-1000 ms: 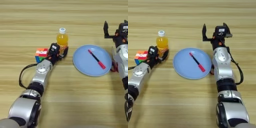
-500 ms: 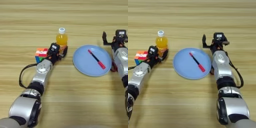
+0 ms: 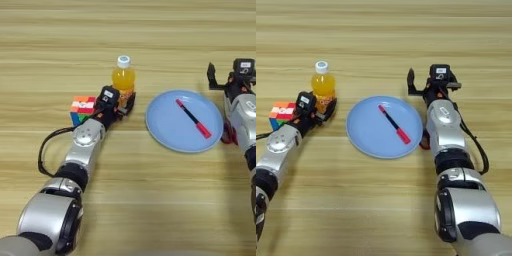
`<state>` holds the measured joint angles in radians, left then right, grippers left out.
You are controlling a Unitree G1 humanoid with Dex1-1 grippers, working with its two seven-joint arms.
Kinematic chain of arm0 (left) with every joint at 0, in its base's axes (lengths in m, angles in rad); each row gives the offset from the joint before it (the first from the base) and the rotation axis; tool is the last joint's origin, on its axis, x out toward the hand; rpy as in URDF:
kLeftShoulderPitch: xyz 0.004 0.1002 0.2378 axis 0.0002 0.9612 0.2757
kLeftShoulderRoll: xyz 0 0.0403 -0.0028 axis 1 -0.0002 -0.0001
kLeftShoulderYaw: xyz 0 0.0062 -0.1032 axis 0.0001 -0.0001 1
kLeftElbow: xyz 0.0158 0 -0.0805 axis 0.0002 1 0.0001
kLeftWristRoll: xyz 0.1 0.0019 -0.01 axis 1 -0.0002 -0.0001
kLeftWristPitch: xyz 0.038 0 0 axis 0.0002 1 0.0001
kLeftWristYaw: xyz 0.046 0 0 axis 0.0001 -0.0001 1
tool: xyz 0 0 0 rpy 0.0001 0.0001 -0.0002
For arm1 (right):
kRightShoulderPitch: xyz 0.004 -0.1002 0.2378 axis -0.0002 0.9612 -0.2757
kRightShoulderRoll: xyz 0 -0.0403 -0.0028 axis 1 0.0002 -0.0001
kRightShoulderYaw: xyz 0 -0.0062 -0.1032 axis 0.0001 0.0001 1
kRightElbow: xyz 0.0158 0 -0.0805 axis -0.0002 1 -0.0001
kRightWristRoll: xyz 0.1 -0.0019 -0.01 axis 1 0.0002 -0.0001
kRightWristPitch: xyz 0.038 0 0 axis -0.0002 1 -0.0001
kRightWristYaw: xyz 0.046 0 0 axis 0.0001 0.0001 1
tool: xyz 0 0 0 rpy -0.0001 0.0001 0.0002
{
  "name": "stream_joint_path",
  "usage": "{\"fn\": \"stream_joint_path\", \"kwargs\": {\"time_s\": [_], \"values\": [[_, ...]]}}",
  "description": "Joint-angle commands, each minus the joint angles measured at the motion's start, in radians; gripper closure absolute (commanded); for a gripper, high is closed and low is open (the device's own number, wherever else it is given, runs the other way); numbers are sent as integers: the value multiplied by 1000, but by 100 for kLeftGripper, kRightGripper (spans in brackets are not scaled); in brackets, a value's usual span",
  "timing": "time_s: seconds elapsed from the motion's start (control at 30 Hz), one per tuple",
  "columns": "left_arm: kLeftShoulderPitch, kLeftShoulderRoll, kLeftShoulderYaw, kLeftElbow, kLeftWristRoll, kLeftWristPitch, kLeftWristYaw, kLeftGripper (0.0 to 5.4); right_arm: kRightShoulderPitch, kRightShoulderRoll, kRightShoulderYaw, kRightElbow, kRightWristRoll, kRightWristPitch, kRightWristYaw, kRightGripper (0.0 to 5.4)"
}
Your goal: Move the objects on the table
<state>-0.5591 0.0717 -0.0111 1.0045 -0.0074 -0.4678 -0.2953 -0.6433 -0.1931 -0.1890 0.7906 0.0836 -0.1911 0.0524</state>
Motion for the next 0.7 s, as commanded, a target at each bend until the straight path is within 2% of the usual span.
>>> {"fn": "stream_joint_path", "kwargs": {"time_s": [0.03,0.5,0.7], "values": [[22,0,0,4,4,18,-8,141,-23,-1,-3,10,8,-11,7,0],[48,-3,25,-83,-23,11,-35,9,-20,4,1,6,6,-16,11,0],[89,-7,26,-190,-31,16,-28,2,-19,4,2,4,5,-15,10,0]]}}
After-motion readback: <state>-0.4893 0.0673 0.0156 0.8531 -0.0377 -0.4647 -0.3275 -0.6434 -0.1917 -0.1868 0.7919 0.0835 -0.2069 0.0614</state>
